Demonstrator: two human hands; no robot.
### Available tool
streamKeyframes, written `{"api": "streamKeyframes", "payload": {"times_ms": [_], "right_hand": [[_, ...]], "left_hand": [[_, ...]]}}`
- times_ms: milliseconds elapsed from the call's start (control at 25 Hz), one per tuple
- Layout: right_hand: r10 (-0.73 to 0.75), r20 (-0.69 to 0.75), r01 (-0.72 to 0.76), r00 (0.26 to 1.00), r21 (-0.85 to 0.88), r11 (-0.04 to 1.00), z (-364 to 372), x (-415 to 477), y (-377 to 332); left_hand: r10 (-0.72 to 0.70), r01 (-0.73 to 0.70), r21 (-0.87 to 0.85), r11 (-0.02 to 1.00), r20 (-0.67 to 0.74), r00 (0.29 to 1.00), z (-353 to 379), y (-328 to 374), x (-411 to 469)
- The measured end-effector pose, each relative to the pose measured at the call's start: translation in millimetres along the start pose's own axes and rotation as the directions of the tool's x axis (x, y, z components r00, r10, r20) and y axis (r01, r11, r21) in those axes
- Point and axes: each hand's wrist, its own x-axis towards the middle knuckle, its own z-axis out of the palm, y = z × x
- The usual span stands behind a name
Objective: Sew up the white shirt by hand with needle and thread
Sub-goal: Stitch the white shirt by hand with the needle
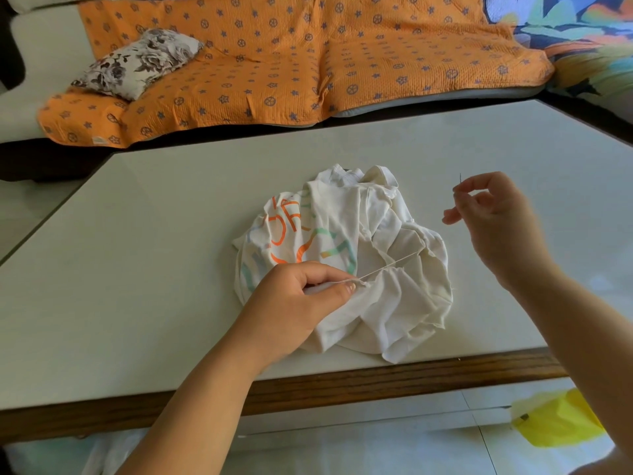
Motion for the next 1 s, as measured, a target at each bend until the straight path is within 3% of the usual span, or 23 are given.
{"api": "streamKeyframes", "payload": {"times_ms": [320, 440, 600, 1000], "right_hand": [[0.014, 0.094, 0.004, 0.996, -0.189, 0.982, 4, -5, -5], [-0.05, 0.235, 0.06, 0.971, -0.037, 0.997, 1, -34, -37], [-0.047, 0.531, -0.041, 0.846, 0.153, 0.987, 4, -73, -59], [-0.01, 0.549, -0.003, 0.836, 0.023, 1.0, 2, -76, -49]], "left_hand": [[0.0, 0.0, -0.011, 1.0, 0.014, 1.0, -2, -1, 0], [0.033, -0.034, 0.056, 0.998, 0.007, 0.999, -2, -1, 1], [0.067, -0.067, 0.104, 0.992, 0.004, 0.998, -2, 0, 2], [0.116, -0.11, 0.146, 0.983, -0.037, 0.993, -10, 0, 1]]}}
